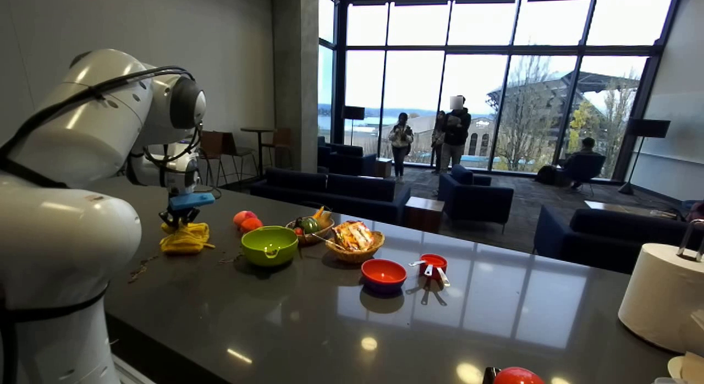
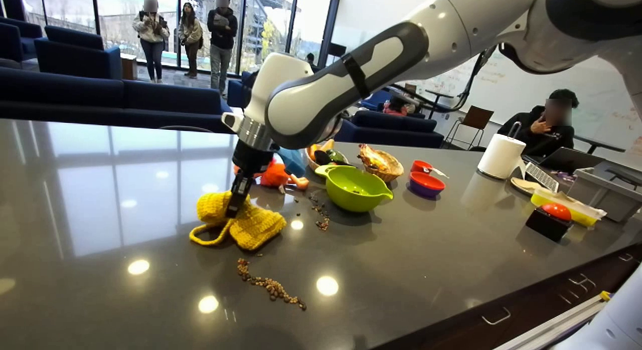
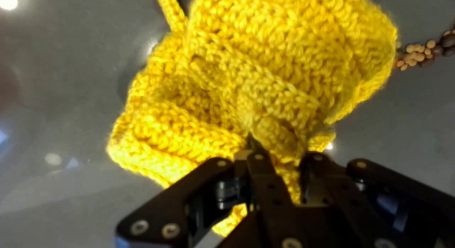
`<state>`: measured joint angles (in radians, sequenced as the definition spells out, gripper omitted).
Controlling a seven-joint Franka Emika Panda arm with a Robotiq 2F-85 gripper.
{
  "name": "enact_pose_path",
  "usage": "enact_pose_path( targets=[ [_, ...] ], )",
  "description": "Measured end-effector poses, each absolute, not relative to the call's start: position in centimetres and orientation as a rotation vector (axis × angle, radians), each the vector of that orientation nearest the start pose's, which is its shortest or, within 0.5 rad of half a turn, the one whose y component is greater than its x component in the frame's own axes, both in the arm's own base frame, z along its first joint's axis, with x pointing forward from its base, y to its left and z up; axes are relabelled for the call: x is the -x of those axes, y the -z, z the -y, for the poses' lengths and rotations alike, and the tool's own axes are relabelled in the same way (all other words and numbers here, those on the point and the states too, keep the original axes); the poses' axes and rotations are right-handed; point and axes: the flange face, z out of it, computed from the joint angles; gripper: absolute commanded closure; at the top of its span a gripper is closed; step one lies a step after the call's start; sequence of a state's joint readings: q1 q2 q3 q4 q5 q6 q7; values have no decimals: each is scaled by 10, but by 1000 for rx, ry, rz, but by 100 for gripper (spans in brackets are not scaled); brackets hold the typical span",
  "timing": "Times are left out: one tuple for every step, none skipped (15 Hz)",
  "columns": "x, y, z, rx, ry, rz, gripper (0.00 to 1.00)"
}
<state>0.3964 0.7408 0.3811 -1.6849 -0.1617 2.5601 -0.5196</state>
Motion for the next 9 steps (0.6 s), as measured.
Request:
enact_pose_path(
  targets=[
    [-515, -215, -472, 2338, 270, 1818, 96],
    [-512, -219, -479, 2325, 283, 1830, 96],
    [-509, -224, -486, 2310, 297, 1841, 96],
    [-506, -228, -492, 2295, 308, 1851, 96],
    [-503, -232, -499, 2279, 318, 1860, 96],
    [-500, -236, -505, 2264, 327, 1867, 96],
    [-496, -239, -510, 2249, 332, 1873, 96],
    [-492, -242, -515, 2234, 334, 1875, 96],
    [-489, -244, -519, 2223, 332, 1875, 96]
  ],
)
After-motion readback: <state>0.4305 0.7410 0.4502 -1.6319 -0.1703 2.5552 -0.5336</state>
